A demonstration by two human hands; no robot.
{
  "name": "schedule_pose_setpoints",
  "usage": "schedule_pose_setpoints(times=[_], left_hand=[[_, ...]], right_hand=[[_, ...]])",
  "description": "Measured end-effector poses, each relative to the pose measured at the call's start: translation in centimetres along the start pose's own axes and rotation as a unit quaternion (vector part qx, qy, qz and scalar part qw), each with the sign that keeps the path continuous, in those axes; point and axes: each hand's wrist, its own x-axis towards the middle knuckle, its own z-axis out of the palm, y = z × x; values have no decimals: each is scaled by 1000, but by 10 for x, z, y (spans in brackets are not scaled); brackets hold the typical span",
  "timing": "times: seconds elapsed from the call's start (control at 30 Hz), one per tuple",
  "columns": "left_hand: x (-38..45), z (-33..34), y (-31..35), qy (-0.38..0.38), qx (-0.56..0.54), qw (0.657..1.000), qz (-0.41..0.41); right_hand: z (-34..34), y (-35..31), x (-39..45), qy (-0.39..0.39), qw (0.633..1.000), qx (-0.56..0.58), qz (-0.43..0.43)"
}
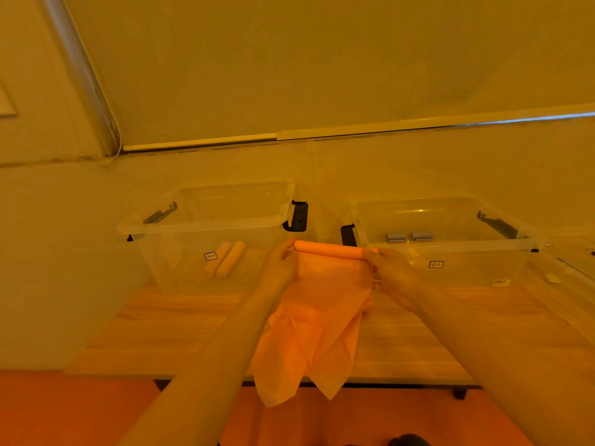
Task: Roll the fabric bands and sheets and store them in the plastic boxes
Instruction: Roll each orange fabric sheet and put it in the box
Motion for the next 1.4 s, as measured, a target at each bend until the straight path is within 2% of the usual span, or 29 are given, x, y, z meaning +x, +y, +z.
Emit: schedule_pose_setpoints(times=[0.37,0.7,1.4], left_hand=[[-5,-1,0,-63,45,997,-9],[1,10,1,-13,36,998,-58],[-2,8,-5,-65,29,997,-30]], right_hand=[[4,3,1,21,999,-38,4],[14,-1,0,25,1000,-14,-11],[10,2,2,39,999,-28,-12]])
